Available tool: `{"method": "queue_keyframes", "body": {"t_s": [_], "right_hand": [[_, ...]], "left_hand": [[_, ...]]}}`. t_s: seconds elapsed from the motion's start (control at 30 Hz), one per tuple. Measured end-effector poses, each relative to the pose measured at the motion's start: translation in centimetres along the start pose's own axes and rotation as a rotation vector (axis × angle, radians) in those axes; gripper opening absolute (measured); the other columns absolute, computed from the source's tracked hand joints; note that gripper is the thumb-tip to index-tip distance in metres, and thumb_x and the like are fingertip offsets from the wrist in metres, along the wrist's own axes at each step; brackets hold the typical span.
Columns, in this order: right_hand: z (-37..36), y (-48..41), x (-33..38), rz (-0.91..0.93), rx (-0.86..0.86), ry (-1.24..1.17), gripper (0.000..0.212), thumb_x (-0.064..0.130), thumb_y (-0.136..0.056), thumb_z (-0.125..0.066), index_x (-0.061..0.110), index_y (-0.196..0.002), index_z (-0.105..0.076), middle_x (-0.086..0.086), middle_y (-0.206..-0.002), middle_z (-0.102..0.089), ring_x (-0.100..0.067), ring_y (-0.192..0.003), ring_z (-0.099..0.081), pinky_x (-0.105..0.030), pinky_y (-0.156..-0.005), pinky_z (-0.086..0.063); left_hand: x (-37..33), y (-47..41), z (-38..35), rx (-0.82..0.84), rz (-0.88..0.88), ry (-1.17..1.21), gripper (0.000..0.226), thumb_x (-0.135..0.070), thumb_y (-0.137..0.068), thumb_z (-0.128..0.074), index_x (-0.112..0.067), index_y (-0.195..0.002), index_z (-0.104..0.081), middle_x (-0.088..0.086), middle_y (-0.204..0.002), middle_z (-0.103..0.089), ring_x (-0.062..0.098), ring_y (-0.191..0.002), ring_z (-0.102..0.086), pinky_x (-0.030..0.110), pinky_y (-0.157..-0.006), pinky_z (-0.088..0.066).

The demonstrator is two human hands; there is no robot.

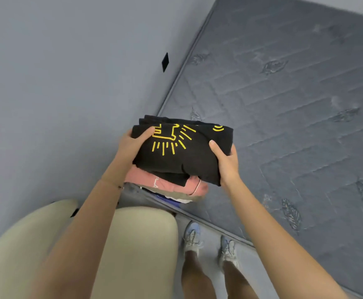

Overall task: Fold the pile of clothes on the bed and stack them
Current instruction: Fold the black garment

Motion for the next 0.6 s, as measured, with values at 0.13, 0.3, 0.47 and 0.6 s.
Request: {"method": "queue_keyframes", "body": {"t_s": [0.13, 0.3, 0.47, 0.6], "right_hand": [[-2.9, -0.8, -1.6, 0.041, -0.007, 0.027, 0.034, 0.021, -0.081, -0.078, 0.031, -0.108, -0.060, 0.017, -0.096, -0.073, -0.003, -0.092, -0.069, -0.016, -0.069, -0.054], [-4.6, -1.9, -2.6, 0.021, -0.048, 0.001, 0.050, 0.022, -0.082, -0.078, 0.021, -0.126, -0.056, 0.008, -0.112, -0.070, -0.006, -0.099, -0.068, -0.021, -0.077, -0.056], [-6.5, -3.6, 0.7, 0.064, -0.037, -0.033, 0.056, 0.024, -0.082, -0.077, 0.020, -0.132, -0.052, 0.003, -0.118, -0.068, -0.010, -0.102, -0.068, -0.026, -0.081, -0.058], [-8.1, -4.6, 3.3, 0.115, -0.004, -0.007, 0.056, 0.026, -0.082, -0.078, 0.022, -0.131, -0.052, 0.003, -0.120, -0.067, -0.011, -0.104, -0.068, -0.029, -0.083, -0.058]], "left_hand": [[-0.5, -2.2, 3.3, -0.081, -0.070, -0.060, 0.041, -0.044, -0.079, -0.075, -0.025, -0.110, -0.056, -0.008, -0.095, -0.069, 0.008, -0.082, -0.068, 0.020, -0.059, -0.053], [-0.7, -4.4, 4.2, -0.075, -0.095, -0.055, 0.029, -0.040, -0.082, -0.074, -0.028, -0.102, -0.057, -0.008, -0.096, -0.069, 0.007, -0.084, -0.069, 0.022, -0.064, -0.053], [-4.7, -5.6, 3.5, -0.046, -0.176, 0.035, 0.021, -0.037, -0.084, -0.073, -0.029, -0.098, -0.061, -0.004, -0.099, -0.072, 0.011, -0.089, -0.071, 0.023, -0.067, -0.056], [-6.5, -6.3, 3.9, -0.050, -0.213, 0.092, 0.027, -0.036, -0.086, -0.070, -0.024, -0.108, -0.060, -0.001, -0.106, -0.071, 0.014, -0.093, -0.071, 0.027, -0.074, -0.058]]}}
Point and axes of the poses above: each hand's wrist, its own y-axis away from the middle knuckle, its own z-axis out of the back of the hand, x = y × z, the point moved 8 cm from there along -y, towards the middle knuckle
